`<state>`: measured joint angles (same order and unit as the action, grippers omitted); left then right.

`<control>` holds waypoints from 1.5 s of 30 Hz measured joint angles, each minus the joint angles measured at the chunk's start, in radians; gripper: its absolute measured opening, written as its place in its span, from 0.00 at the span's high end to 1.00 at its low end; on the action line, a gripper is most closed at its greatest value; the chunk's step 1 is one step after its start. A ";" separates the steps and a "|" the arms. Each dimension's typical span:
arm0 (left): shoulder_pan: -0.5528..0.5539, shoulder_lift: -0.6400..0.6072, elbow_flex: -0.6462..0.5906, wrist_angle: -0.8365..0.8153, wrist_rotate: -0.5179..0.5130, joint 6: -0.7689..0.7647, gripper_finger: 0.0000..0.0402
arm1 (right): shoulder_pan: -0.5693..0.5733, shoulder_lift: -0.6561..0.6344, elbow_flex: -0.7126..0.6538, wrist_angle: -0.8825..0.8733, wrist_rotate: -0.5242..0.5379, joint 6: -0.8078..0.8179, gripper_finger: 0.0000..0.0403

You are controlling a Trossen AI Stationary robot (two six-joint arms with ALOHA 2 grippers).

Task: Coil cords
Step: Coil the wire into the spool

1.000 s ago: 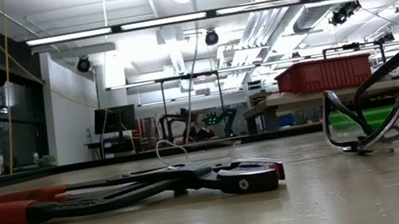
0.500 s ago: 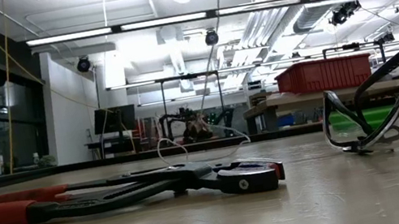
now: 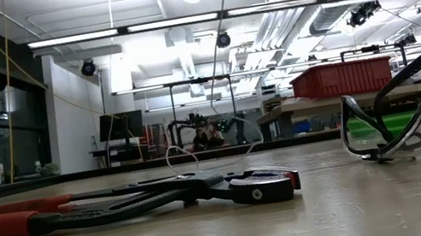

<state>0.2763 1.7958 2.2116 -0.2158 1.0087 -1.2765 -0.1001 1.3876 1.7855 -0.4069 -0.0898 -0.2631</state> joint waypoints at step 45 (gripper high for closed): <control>0.106 0.065 0.063 0.784 -0.404 0.293 1.00 | 0.049 0.046 0.000 0.092 0.296 0.028 0.58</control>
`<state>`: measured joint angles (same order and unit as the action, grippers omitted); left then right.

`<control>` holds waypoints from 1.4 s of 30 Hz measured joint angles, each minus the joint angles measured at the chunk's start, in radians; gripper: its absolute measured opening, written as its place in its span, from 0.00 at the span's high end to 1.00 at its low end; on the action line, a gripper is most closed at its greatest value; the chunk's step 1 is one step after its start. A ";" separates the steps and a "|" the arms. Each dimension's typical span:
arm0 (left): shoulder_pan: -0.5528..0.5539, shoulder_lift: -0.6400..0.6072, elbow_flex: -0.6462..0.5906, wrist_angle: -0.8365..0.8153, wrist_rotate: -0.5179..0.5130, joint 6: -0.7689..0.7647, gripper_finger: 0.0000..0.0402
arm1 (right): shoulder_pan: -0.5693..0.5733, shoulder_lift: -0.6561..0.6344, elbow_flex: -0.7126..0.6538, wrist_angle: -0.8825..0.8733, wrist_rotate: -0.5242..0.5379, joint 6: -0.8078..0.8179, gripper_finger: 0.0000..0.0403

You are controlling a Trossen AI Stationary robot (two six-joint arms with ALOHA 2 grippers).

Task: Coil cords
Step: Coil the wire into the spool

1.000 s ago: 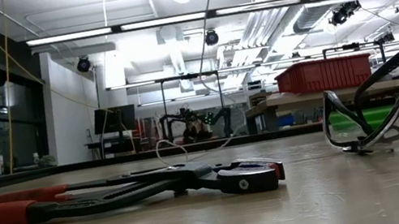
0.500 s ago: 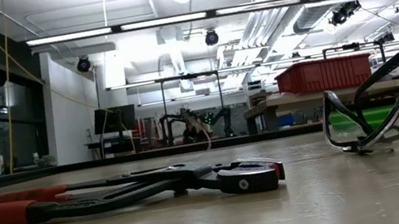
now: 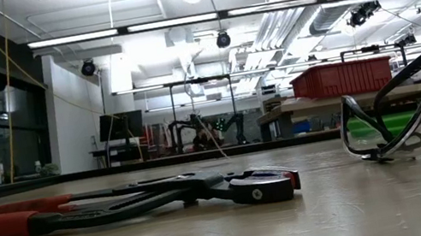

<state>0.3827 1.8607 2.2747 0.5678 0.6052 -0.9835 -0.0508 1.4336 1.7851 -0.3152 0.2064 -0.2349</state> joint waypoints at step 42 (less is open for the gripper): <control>-0.097 0.003 -0.001 -0.068 -0.097 0.132 1.00 | 0.020 0.068 0.000 0.019 0.164 0.104 0.72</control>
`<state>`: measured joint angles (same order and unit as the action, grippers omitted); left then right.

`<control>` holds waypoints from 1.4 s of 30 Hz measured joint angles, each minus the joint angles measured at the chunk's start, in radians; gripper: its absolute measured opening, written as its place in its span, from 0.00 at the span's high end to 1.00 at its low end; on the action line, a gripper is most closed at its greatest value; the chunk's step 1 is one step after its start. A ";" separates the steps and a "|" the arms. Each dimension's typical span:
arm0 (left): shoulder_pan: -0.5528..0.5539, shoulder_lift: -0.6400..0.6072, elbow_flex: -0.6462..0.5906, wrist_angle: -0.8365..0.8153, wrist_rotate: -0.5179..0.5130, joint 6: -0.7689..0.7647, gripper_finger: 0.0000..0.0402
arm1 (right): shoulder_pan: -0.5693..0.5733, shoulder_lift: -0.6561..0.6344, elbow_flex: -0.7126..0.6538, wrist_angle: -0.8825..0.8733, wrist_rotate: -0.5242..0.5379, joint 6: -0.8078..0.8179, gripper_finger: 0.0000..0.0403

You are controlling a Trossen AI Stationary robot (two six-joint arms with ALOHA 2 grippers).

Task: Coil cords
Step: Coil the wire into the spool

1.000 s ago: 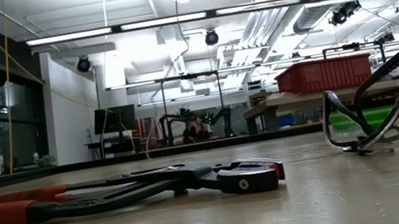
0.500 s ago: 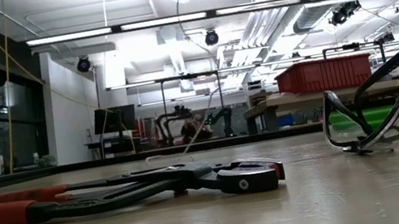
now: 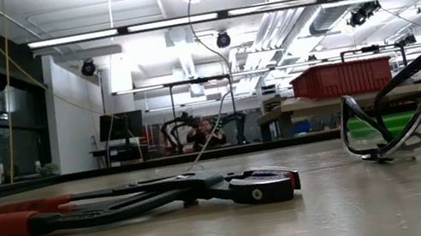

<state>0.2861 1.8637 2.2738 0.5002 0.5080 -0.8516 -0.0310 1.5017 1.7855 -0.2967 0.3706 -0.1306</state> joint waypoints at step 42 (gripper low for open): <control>0.212 -0.250 -0.001 -0.820 -0.019 0.270 1.00 | 0.070 -0.086 0.000 -0.189 -0.104 0.178 1.00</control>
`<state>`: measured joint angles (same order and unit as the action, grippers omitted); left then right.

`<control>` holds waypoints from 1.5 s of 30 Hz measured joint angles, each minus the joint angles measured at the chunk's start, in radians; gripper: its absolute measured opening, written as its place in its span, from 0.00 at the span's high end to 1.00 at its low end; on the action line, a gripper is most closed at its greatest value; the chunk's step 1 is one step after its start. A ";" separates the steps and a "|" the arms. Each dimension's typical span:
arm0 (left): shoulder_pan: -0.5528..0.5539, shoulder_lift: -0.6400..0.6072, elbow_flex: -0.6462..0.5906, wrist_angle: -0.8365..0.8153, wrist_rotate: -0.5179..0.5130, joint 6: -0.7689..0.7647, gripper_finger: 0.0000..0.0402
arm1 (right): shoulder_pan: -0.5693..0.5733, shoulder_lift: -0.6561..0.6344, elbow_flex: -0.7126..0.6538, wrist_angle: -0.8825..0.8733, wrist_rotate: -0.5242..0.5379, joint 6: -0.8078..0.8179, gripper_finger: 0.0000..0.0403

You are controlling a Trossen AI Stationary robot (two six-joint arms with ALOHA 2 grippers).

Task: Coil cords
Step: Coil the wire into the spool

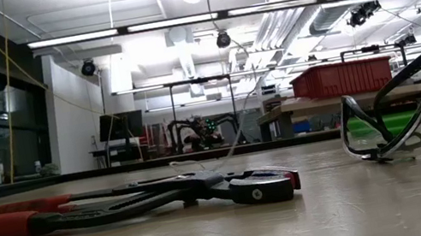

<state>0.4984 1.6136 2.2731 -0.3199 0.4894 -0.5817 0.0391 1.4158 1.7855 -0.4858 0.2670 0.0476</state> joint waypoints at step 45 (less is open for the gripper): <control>-0.218 0.211 0.001 0.243 0.485 -0.680 1.00 | -0.055 -0.025 0.002 0.094 -0.253 -0.074 1.00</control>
<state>0.2803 1.8247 2.2738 -0.0772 0.9744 -1.2615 -0.0154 1.3909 1.7870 -0.3916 0.0143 -0.0261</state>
